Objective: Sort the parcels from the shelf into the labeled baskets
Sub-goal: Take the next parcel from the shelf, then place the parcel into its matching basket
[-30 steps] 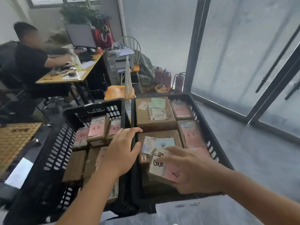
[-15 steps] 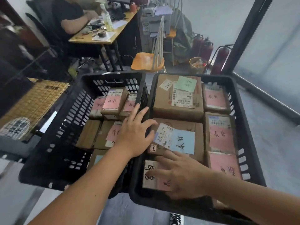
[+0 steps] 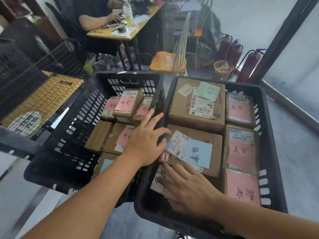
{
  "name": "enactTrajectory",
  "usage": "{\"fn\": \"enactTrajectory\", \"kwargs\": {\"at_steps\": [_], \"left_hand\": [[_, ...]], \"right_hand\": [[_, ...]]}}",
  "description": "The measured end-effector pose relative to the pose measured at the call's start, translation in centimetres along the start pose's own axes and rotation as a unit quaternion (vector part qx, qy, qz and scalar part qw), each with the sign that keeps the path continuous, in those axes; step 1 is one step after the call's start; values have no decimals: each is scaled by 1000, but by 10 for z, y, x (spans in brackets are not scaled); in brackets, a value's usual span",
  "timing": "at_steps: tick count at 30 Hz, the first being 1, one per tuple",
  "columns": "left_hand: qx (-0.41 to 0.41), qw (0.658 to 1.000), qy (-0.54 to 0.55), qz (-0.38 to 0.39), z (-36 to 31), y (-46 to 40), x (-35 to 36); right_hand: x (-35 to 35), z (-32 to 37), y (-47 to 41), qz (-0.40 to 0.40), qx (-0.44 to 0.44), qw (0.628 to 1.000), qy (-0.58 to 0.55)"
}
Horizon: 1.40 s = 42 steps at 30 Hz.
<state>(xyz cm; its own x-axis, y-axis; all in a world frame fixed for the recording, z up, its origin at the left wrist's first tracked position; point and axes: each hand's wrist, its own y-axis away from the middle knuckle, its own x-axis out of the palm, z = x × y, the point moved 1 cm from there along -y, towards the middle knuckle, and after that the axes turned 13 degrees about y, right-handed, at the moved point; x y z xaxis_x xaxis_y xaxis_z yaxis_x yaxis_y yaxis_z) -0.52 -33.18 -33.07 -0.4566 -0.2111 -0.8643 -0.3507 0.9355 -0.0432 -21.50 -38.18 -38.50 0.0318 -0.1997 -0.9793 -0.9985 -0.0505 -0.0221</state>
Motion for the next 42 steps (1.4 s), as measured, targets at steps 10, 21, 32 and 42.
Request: {"fn": "enactTrajectory", "kwargs": {"at_steps": [10,21,32,42], "left_hand": [[-12,1000,15,0,1,-1,0],[-42,999,7,-13,-4,9,-12],[-143,982,-45,-118,18,102,-110],[-234,942,-44,-235,21,314,-180]], "right_hand": [[-7,-9,12,4,-17,999,33],[-76,-53,1,-62,98,993,-38],[-163,-51,-116,-102,17,994,-40],[-236,124,-144,-133,-96,984,-68]]}}
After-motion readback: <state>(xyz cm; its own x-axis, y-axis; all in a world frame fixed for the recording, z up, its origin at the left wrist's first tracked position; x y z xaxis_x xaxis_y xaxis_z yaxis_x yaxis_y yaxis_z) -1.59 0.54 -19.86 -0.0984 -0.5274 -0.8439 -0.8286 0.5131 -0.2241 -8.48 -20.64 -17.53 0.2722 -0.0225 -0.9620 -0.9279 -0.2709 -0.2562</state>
